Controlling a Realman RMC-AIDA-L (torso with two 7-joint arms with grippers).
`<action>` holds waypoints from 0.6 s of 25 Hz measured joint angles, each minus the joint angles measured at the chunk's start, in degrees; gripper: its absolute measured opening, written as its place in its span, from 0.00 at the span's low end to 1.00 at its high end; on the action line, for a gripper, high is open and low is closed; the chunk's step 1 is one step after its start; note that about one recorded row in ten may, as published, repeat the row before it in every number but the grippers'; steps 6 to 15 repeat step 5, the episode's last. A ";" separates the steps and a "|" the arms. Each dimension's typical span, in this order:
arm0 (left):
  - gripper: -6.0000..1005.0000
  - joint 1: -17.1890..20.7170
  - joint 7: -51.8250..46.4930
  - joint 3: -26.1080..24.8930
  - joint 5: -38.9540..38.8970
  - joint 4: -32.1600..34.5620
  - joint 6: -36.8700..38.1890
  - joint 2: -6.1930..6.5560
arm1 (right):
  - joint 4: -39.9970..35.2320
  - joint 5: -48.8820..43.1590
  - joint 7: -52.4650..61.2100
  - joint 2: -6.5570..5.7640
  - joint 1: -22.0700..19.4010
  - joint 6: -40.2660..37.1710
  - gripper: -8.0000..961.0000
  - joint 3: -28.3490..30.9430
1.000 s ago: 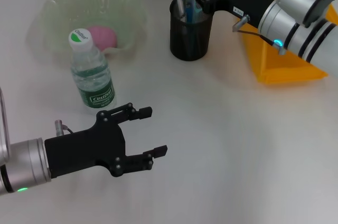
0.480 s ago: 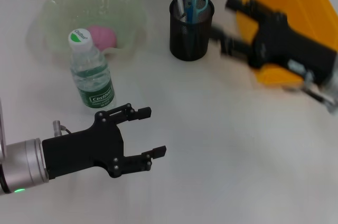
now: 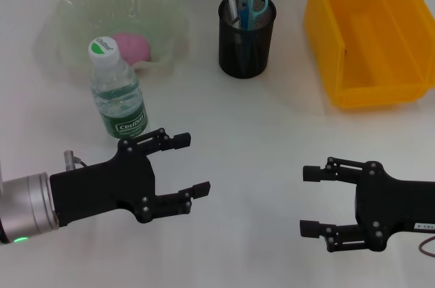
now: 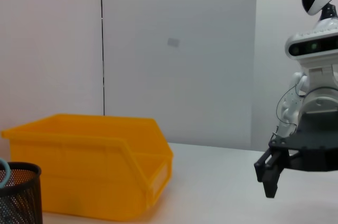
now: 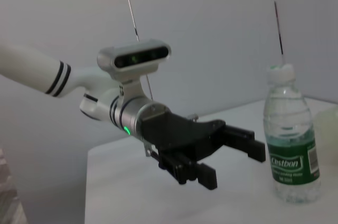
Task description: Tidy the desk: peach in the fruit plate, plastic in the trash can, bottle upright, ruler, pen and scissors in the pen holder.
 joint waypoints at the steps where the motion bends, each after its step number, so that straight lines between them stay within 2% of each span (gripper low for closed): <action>1: 0.79 -0.08 -0.19 0.00 0.12 0.07 0.00 0.03 | -0.12 -0.56 0.05 0.21 -0.05 0.12 0.87 0.27; 5: 0.79 -0.09 -0.55 0.00 0.47 0.20 0.01 0.10 | -0.31 -0.95 0.34 0.63 -0.01 0.68 0.87 0.47; 15: 0.79 -0.09 -0.55 0.00 0.47 0.20 0.01 0.10 | -0.31 -0.95 0.34 0.63 -0.01 0.68 0.87 0.47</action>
